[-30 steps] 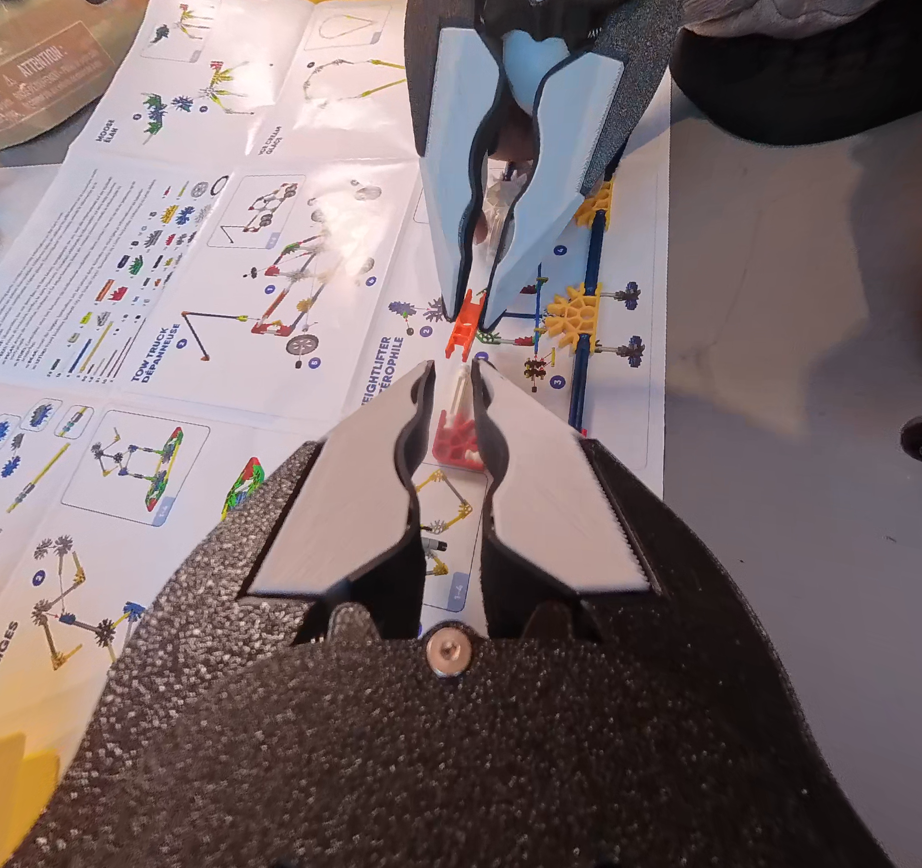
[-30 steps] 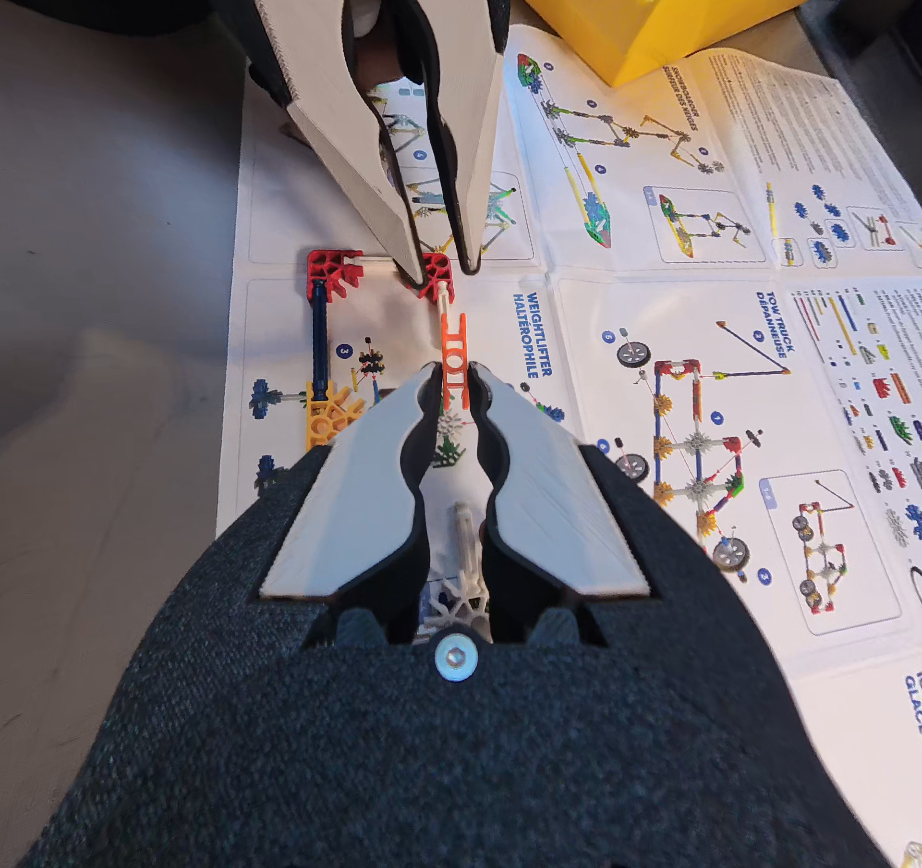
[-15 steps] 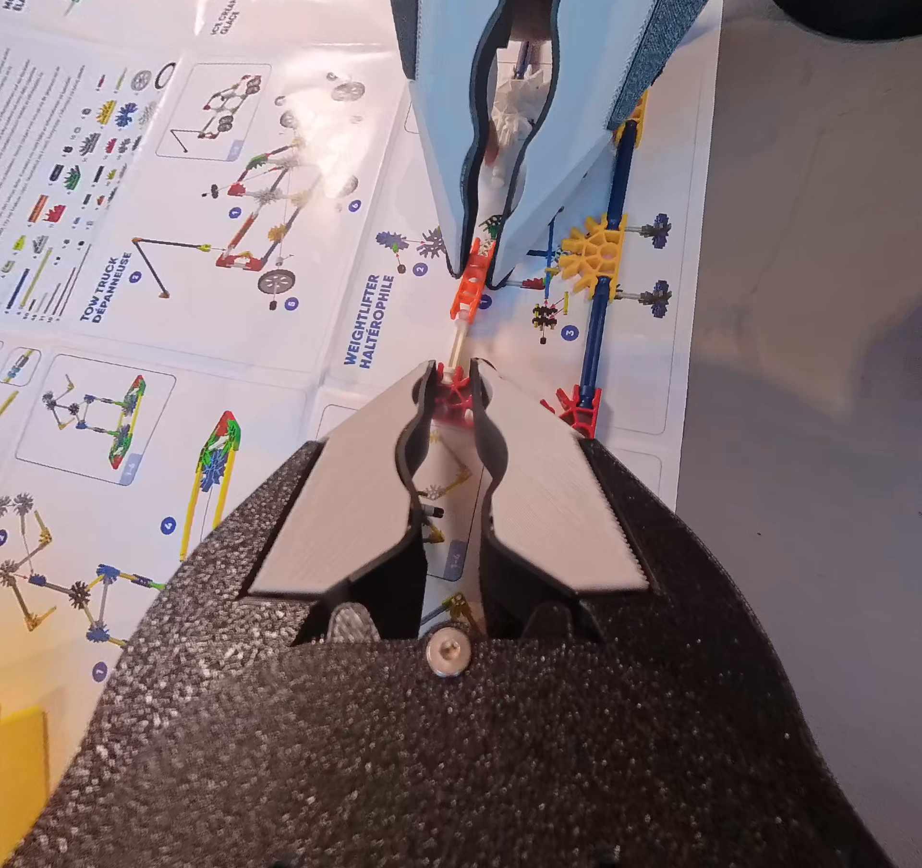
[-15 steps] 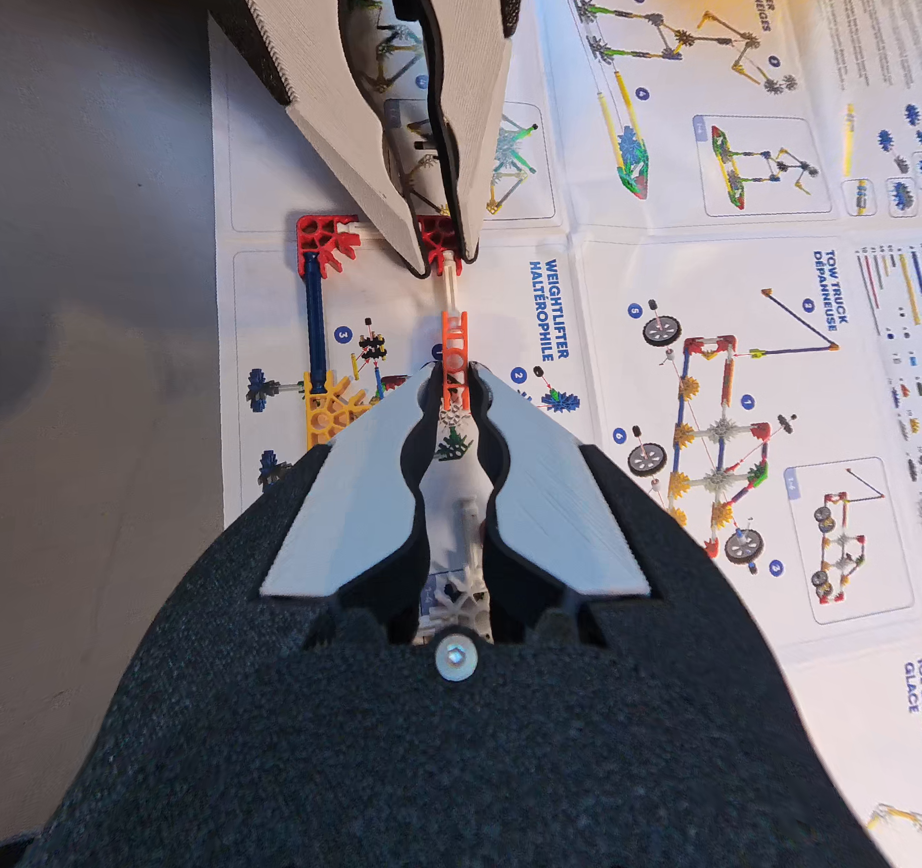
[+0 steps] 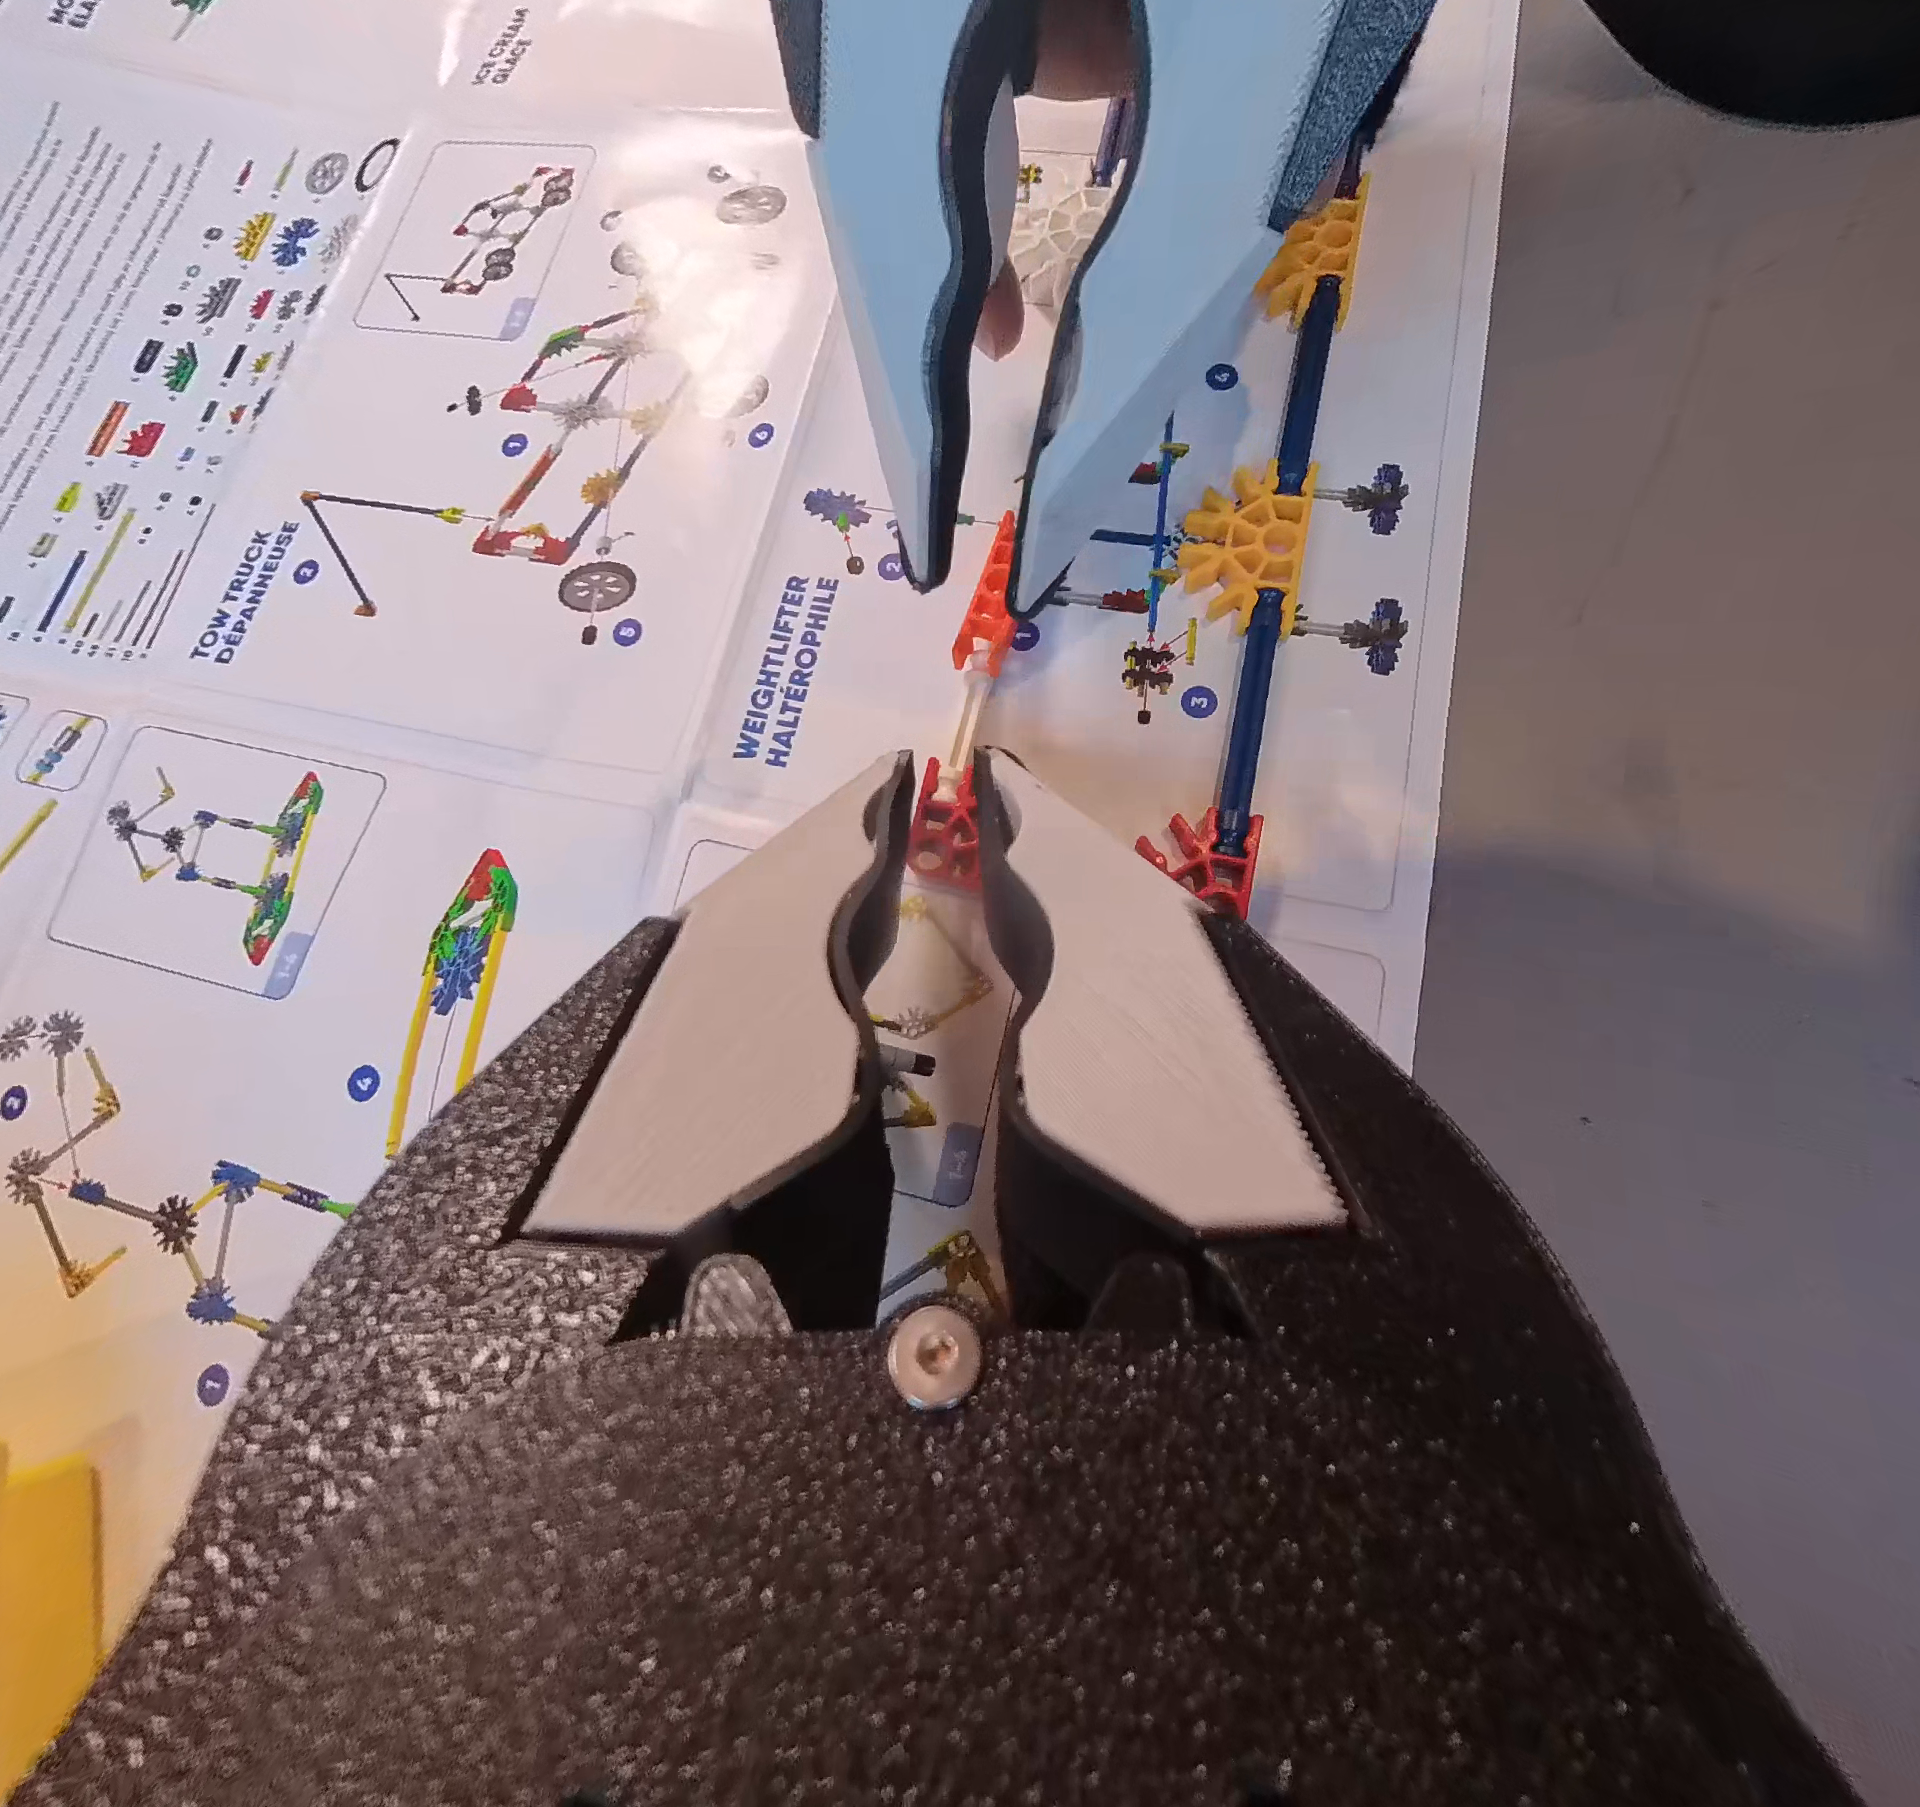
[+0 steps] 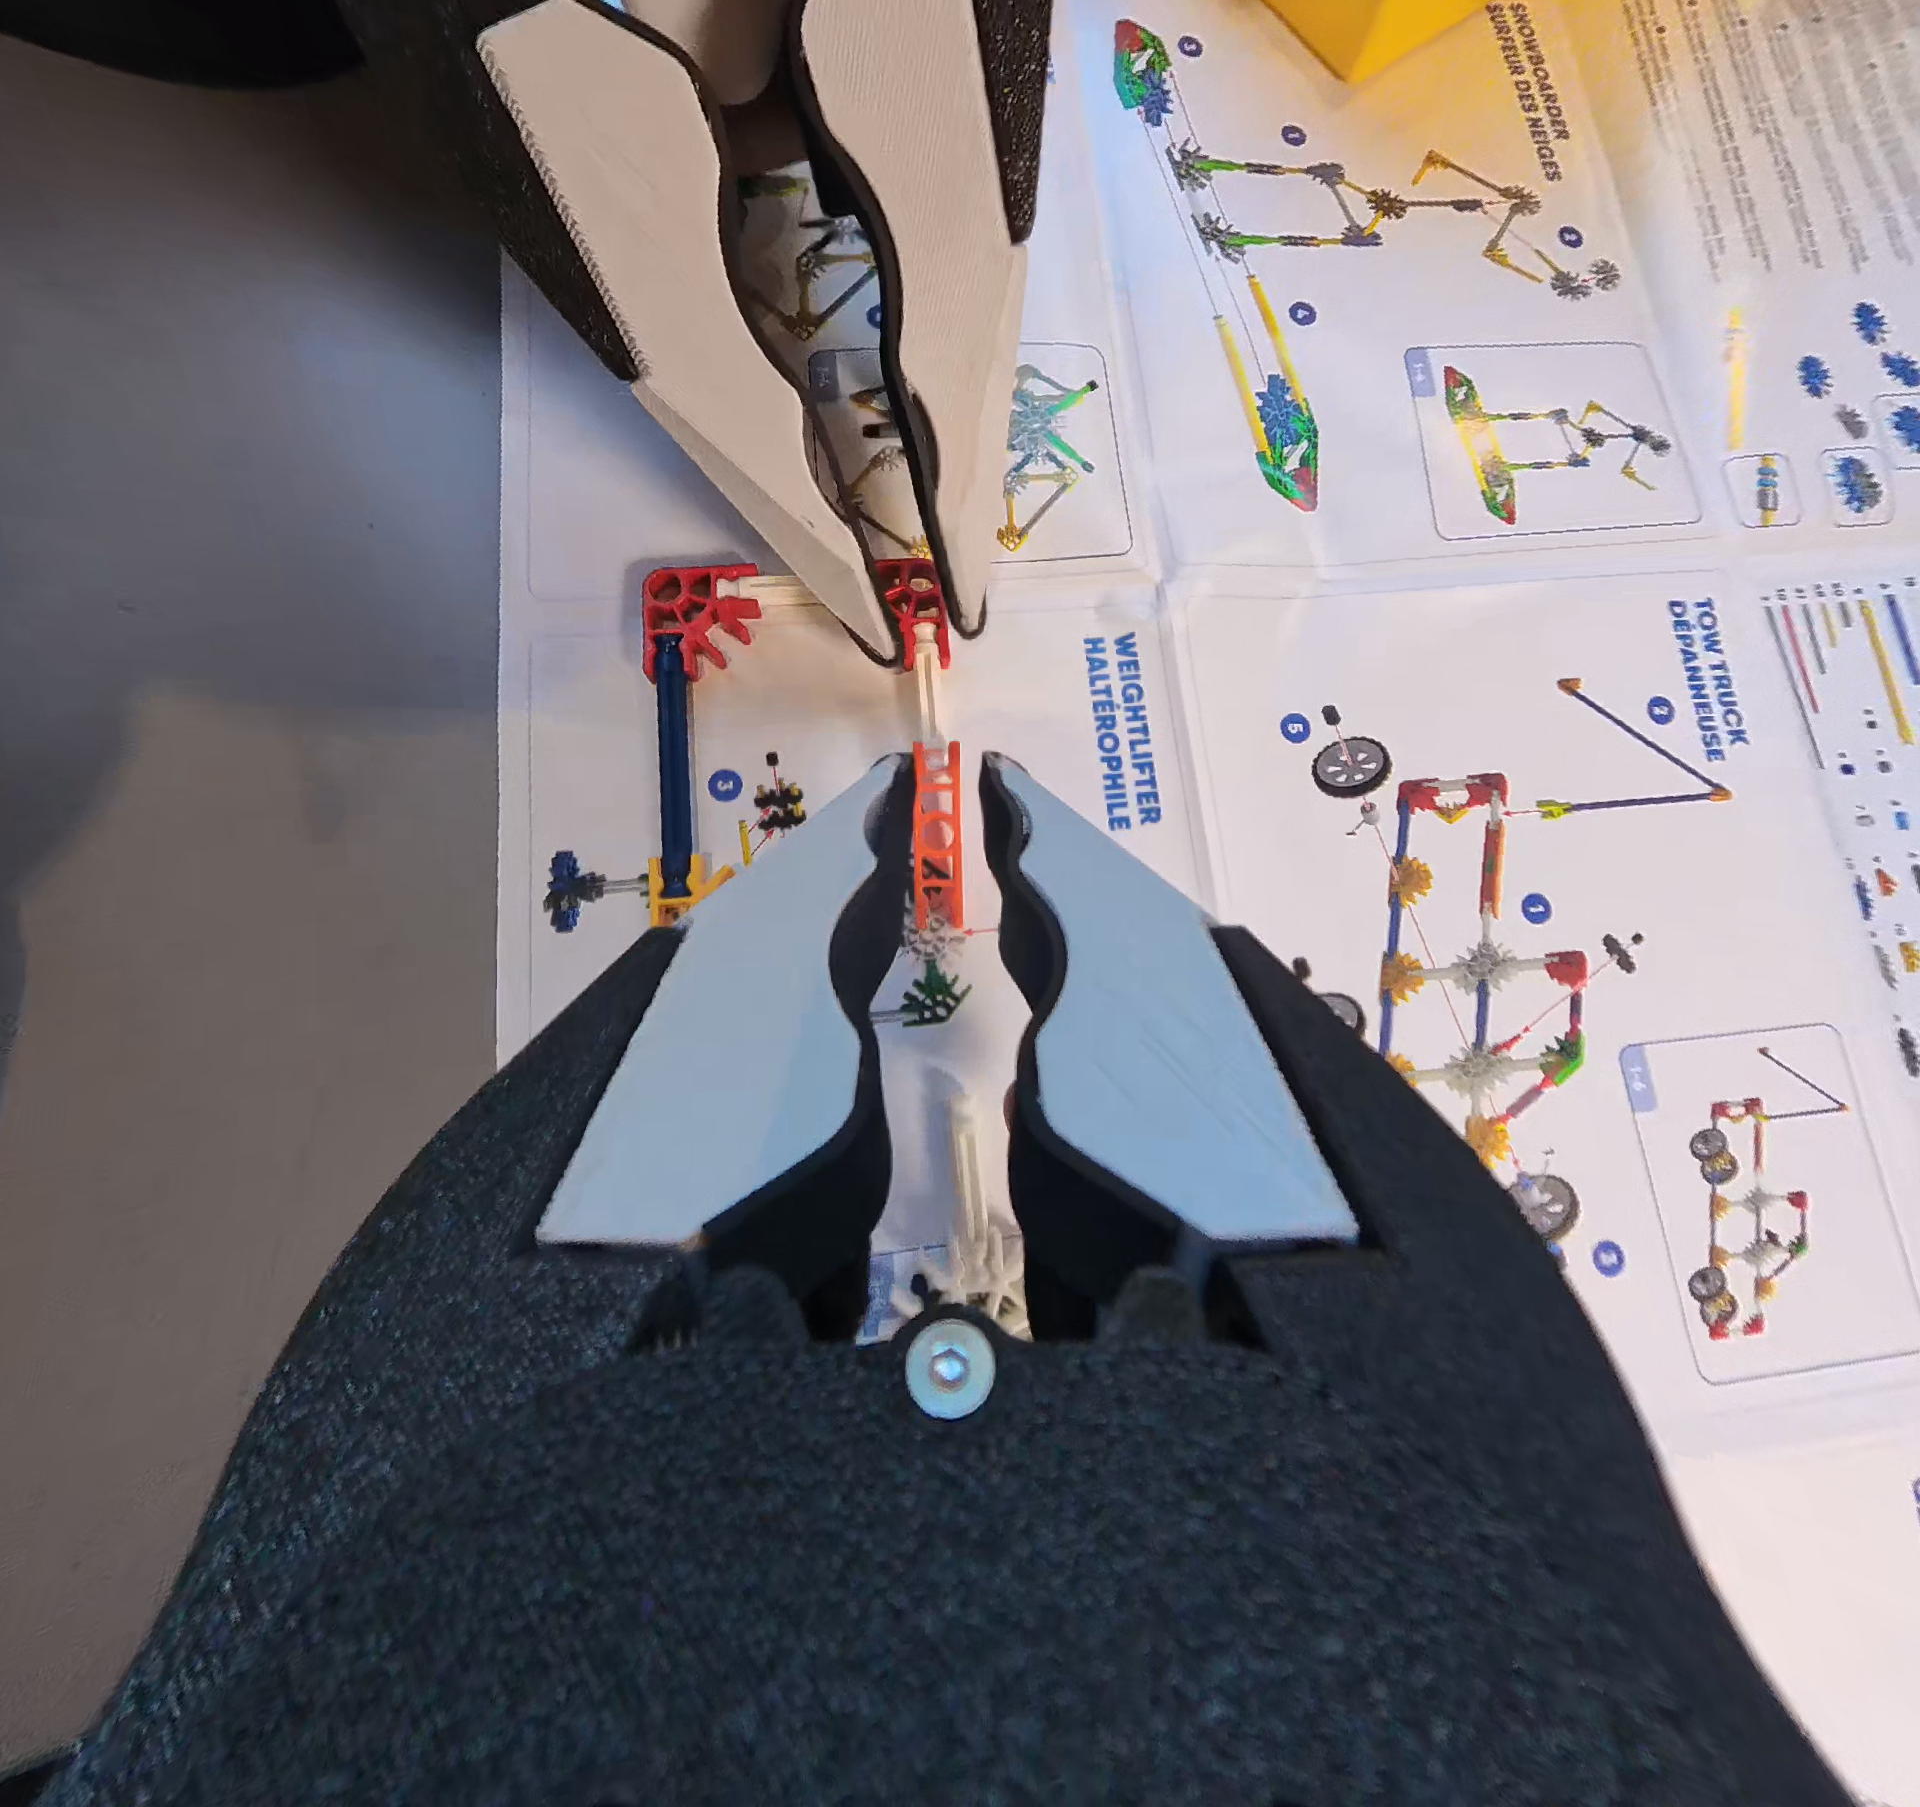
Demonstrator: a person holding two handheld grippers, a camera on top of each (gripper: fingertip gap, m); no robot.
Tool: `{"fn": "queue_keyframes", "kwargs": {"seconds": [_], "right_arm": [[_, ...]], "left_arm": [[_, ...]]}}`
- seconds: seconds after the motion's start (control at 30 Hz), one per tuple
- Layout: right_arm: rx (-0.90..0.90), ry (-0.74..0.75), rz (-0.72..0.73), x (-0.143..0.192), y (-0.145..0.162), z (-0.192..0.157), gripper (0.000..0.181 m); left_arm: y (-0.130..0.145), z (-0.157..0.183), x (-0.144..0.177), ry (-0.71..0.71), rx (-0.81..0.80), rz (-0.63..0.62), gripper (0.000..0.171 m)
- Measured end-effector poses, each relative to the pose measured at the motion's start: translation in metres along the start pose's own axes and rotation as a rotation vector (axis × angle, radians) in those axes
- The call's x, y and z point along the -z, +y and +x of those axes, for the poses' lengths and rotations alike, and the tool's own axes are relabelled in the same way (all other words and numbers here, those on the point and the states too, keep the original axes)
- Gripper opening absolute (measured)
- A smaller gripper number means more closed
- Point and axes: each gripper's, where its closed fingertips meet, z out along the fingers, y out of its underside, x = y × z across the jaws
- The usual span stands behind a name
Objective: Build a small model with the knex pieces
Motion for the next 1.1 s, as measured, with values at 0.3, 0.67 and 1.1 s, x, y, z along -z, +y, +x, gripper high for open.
{"fn": "queue_keyframes", "kwargs": {"seconds": [0.3,0.67,1.1], "right_arm": [[0.023,-0.077,-0.140,-0.012,0.013,-0.001,0.008],[0.110,-0.077,-0.165,-0.012,0.009,-0.004,0.015],[0.108,-0.041,-0.145,-0.003,0.013,-0.006,0.009]], "left_arm": [[0.001,0.001,-0.002,0.000,-0.006,-0.012,0.006],[0.002,0.001,-0.002,-0.007,-0.010,-0.013,0.006],[0.002,0.001,-0.001,-0.007,-0.008,-0.015,0.006]]}}
